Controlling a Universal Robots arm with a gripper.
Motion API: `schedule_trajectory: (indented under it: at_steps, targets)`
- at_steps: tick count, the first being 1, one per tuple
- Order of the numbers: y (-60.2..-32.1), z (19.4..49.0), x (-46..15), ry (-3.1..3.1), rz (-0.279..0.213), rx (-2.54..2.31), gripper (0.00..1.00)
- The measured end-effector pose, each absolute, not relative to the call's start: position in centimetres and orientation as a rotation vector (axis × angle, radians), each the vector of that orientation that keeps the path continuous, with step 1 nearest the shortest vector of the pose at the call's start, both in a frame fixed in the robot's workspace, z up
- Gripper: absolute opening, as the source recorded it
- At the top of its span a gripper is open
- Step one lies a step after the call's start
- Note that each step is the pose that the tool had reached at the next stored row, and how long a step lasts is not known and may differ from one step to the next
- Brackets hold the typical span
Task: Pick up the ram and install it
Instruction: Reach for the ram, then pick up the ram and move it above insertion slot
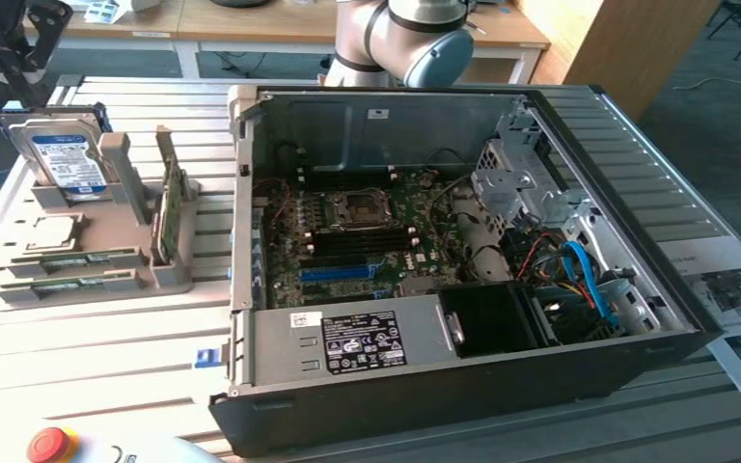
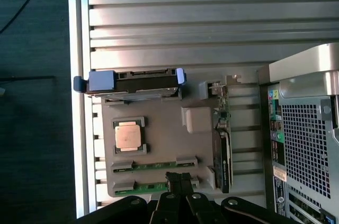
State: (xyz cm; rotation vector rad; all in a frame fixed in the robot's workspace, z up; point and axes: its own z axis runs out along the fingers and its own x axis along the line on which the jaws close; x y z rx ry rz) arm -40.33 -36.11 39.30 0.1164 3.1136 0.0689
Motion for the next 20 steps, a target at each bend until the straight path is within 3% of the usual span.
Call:
schedule_trajectory:
  at_steps: [20]
  targets:
    - [-38.1,39.3,-40.5,3.114,0.069,0.117,0.1]
